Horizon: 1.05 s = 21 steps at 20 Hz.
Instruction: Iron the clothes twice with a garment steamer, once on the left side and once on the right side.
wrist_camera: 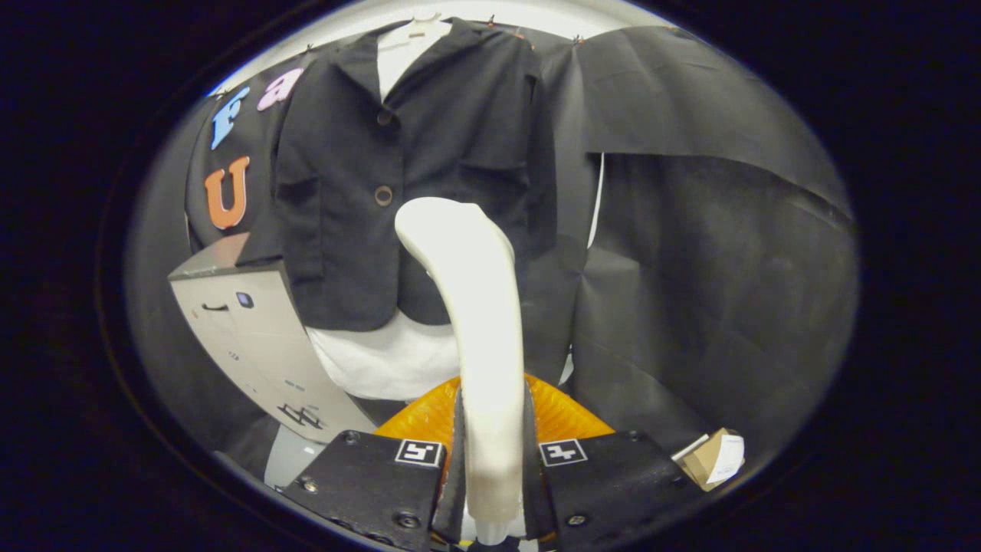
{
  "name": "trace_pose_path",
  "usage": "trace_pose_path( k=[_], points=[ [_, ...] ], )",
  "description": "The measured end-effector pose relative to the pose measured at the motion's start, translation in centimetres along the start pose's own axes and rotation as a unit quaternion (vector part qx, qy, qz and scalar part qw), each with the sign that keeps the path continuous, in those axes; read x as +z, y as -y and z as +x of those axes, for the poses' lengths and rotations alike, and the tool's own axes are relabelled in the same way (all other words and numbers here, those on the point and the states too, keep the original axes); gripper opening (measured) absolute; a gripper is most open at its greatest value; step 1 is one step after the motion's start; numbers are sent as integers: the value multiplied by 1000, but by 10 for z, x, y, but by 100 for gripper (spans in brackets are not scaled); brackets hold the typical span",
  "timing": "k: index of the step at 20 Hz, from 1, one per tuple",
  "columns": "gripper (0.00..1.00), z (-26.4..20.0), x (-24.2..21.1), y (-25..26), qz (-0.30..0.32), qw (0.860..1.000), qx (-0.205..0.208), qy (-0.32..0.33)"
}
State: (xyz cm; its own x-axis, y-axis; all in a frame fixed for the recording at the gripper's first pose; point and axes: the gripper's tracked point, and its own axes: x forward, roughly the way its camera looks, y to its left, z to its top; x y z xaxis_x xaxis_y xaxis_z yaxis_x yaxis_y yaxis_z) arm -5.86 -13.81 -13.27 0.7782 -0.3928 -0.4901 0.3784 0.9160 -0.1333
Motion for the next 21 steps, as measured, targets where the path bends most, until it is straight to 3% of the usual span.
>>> trace_pose_path(
  k=[8,13,21],
  points=[
    [33,-105,44,26,-7,997,9,81],
    [33,-151,47,27,-22,990,75,116],
    [33,-226,21,92,-29,982,131,137]
  ],
)
